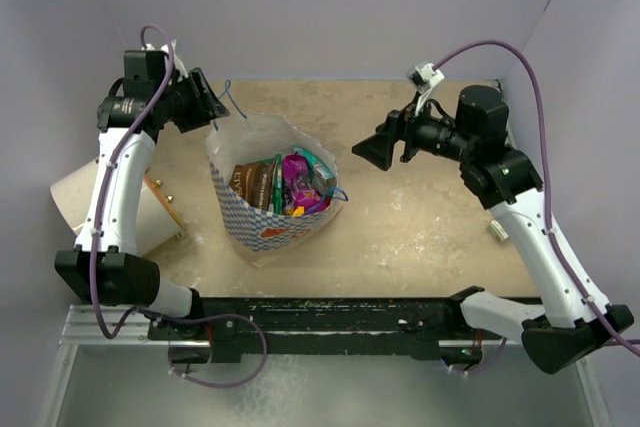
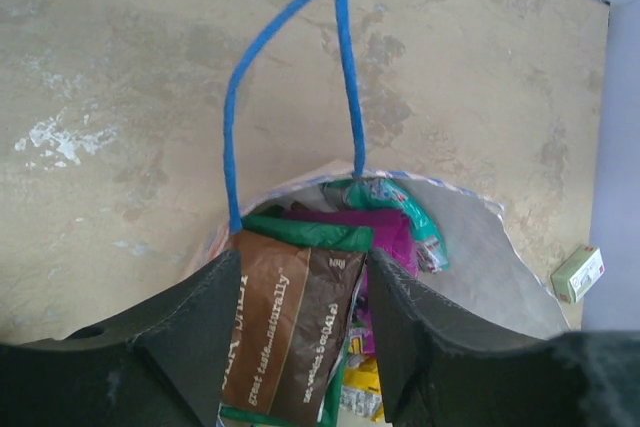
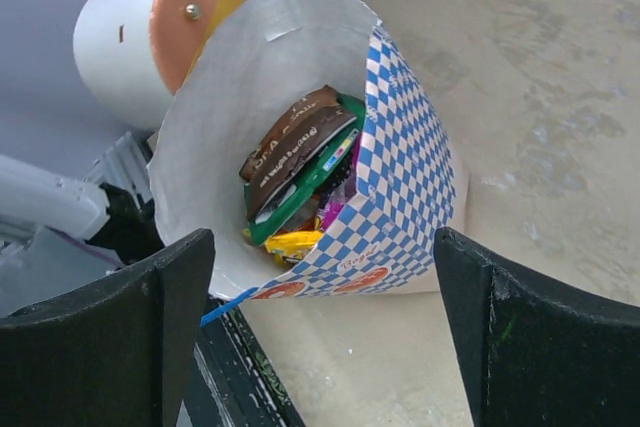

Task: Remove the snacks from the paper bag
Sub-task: Move the paper bag to the center of the board, then adjust the paper bag at the center of the board.

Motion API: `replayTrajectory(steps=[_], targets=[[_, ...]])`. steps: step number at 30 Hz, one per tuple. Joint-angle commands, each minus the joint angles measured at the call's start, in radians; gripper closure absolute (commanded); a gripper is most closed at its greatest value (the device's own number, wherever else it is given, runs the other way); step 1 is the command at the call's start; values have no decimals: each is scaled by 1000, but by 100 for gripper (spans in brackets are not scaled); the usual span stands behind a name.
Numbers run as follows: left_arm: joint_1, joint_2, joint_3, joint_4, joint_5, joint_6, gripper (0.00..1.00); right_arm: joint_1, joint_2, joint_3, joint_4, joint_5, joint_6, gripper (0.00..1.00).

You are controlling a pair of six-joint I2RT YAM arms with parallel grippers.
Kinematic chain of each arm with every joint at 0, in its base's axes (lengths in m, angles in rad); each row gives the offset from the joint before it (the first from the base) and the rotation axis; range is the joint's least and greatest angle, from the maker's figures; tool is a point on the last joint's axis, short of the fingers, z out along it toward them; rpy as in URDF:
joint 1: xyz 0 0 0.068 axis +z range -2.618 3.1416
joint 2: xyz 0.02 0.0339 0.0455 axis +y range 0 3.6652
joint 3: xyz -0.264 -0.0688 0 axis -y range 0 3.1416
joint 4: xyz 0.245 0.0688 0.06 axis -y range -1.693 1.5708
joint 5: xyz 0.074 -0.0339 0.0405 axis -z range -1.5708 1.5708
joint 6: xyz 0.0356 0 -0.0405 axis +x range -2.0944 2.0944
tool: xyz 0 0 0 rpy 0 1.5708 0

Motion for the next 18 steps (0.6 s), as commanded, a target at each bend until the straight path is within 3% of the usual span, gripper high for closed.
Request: replayTrajectory(steps=[1, 8, 18], targets=[[32, 46, 20, 107, 14, 32, 44, 0, 26, 43, 112, -173, -53, 11], [36, 192, 154, 56, -86, 75, 49, 0, 82, 66, 148, -374, -120, 16], [52, 377, 217, 217, 214, 65, 48, 1, 144, 106, 123, -414, -148, 20]])
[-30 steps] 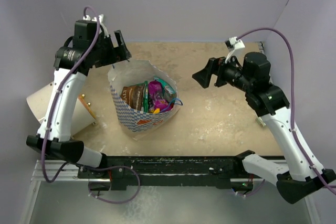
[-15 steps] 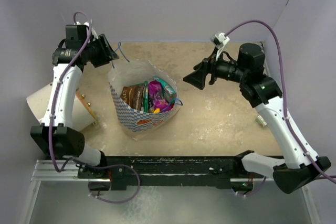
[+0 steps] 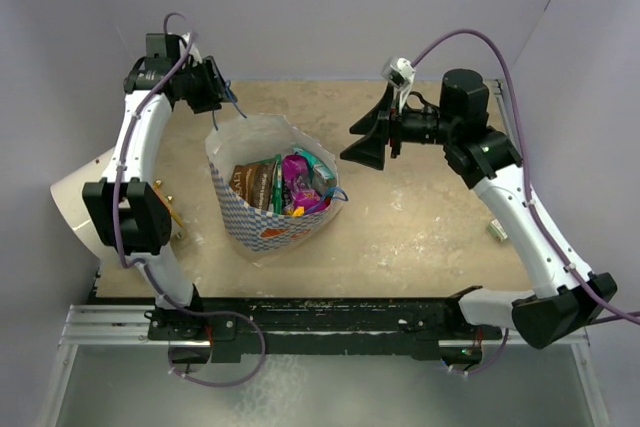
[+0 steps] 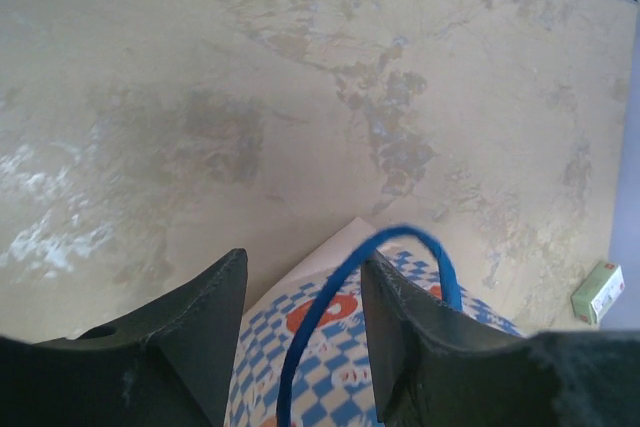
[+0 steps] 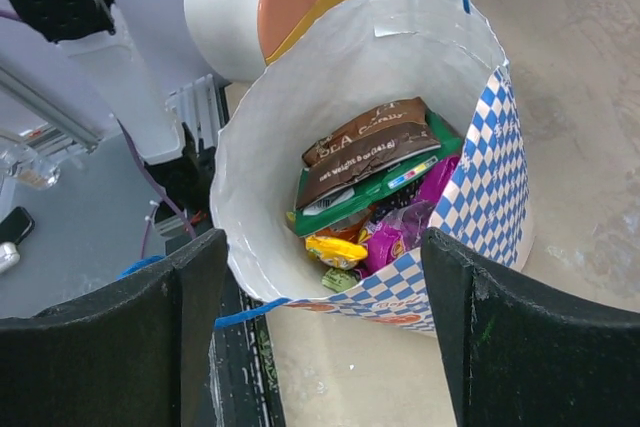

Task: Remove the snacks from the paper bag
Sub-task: Adjust the paper bag at the center of the board.

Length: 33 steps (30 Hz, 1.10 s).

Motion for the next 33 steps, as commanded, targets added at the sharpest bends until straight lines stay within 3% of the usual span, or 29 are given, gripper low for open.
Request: replayTrajectory(steps=[1, 4, 6, 14, 23, 33], targets=[[5, 51, 62, 144, 156, -11, 47, 2, 9, 62, 8, -63, -37, 21], [5, 102, 121, 182, 213, -35, 48, 5, 28, 84, -33, -67, -51, 24], [5, 134, 155, 187, 237, -48, 53, 8, 32, 98, -56, -42, -61, 24], [38, 148, 256, 188, 265, -93, 100, 11, 12, 109, -104, 137, -44, 20], [69, 53, 302, 175, 172, -147, 100, 11, 4, 101, -151, 244, -16, 19], [137, 45, 481, 178, 257, -216, 100, 12, 105, 156, -140, 219, 83, 19]])
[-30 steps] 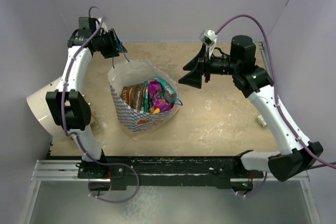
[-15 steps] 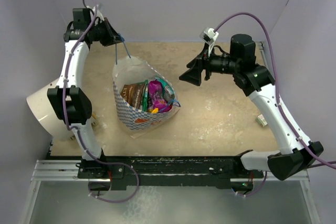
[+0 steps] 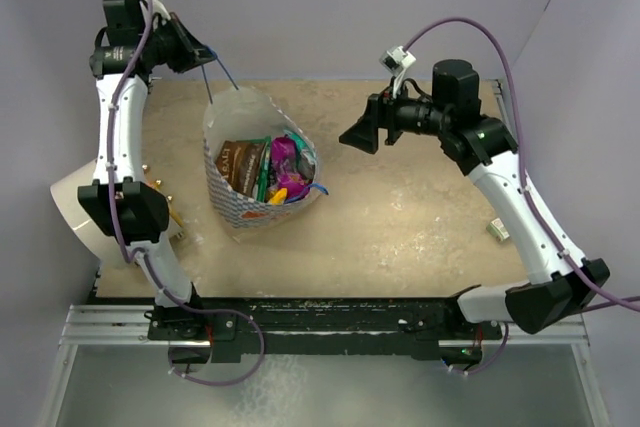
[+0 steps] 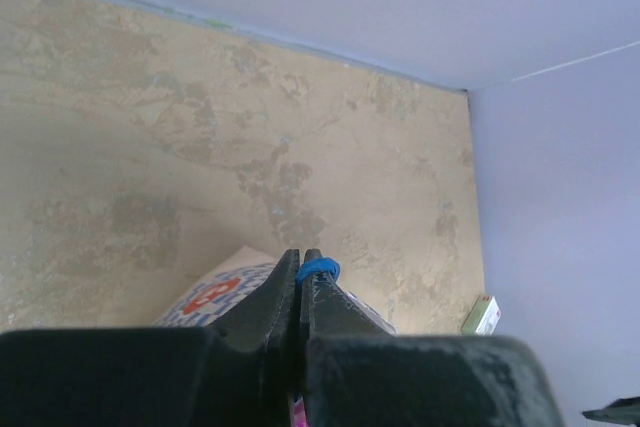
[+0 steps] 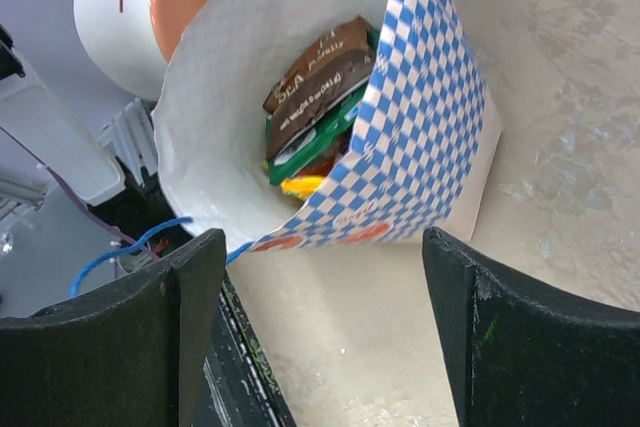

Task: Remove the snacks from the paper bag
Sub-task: Adjust the paper bag at the center of the board.

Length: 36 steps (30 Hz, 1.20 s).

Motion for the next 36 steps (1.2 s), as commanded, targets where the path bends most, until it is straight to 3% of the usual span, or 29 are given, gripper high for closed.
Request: replayTrajectory(steps=[1, 10, 14, 27, 36], targets=[[54, -75, 136, 165, 68, -72, 100, 3, 43, 53, 9, -14, 56, 20], [52, -103, 82, 343, 296, -174, 100, 6, 76, 63, -24, -14, 62, 20], [35, -196, -82, 482, 367, -259, 100, 18, 80, 45, -31, -36, 65, 23], [-106, -470, -445, 524, 257, -326, 100, 197, 106, 82, -163, 85, 28, 24], [-121, -564, -562, 507, 229, -346, 100, 300, 100, 2, -38, 258, 214, 30]])
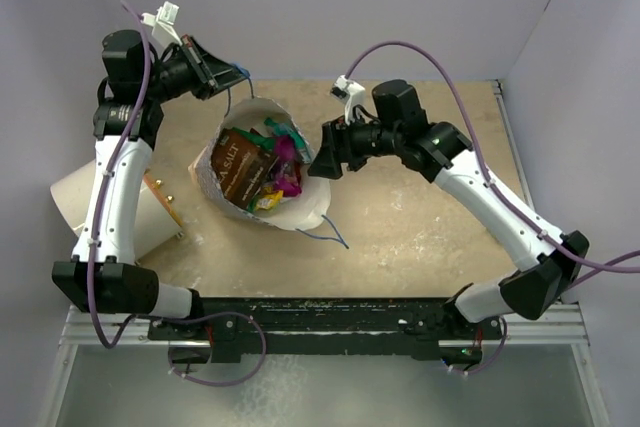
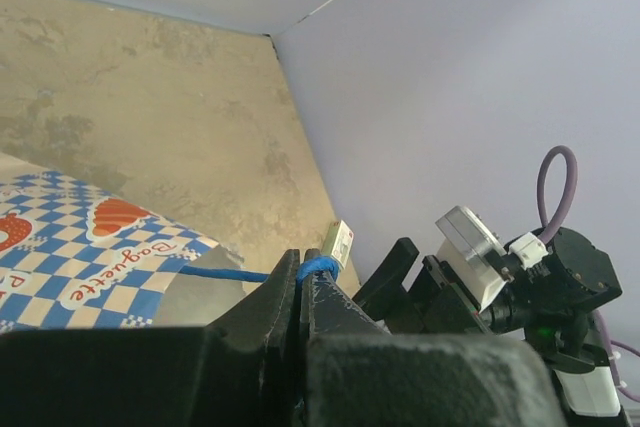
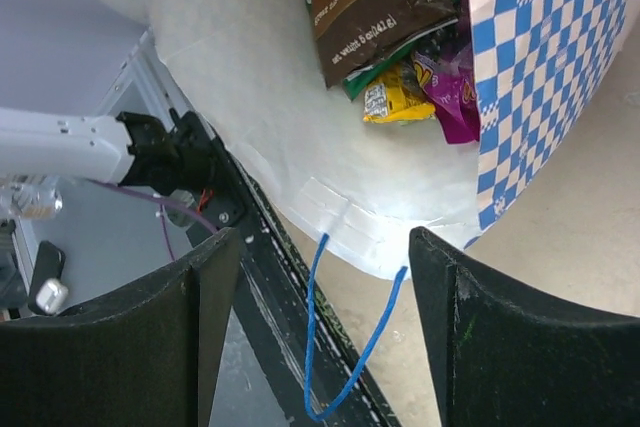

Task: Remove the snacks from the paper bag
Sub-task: Adjust the paper bag at the center of the board, then take out the snack from the paper bag.

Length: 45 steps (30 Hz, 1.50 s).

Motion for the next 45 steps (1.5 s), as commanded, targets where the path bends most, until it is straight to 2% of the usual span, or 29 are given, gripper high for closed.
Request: replayTrajectory(steps=[1, 9, 15, 26, 32, 37, 45], targets=[[-8, -86, -35, 99, -4, -44, 100, 79, -3, -20, 98, 126, 116, 32], [-8, -98, -38, 75, -1, -53, 100, 253, 113, 30, 154, 408, 265, 35], [-8, -92, -39, 66, -13, -77, 100, 274, 203, 17, 268, 549, 381, 35], [-8, -75, -9, -2, 37, -64, 100, 276, 362, -23, 537, 635, 581, 34], [-8, -81, 7, -54, 56, -50, 100, 280, 431, 45, 472, 711, 637, 30], [-8, -77, 13, -76, 73, -43, 100, 281, 433, 21, 421, 733, 641, 25], [-8, -85, 10, -86, 90, -53, 100, 281, 451, -48, 659, 673, 660, 23]])
